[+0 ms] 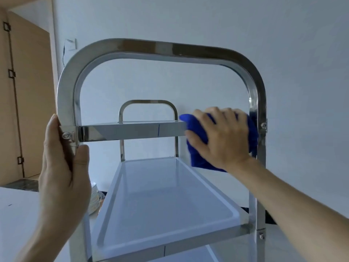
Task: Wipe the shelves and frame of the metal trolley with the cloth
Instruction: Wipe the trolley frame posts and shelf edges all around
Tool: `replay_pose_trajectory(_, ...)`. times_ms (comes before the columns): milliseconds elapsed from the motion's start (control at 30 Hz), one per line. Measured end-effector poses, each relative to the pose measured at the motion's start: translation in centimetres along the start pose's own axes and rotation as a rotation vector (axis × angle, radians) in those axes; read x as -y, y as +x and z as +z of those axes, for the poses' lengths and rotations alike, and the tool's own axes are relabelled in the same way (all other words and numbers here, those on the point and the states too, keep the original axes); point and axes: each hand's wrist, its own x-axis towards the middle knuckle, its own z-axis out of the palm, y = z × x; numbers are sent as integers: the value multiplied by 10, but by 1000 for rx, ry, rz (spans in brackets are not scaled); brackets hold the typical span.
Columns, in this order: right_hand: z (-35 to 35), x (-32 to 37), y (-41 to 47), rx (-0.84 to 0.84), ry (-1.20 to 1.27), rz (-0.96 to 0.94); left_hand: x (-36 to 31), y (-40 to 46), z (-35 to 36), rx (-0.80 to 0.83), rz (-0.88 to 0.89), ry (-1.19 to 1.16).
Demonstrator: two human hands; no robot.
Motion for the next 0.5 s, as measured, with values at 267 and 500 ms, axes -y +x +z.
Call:
replay_pose_trajectory(267,-24,-5,-16,96,155,80,-14,-4,-7,138,45,-89)
replay_pose_trajectory(500,-31,9,-57,149,321,148,-5,-78,-42,368,-111,-118)
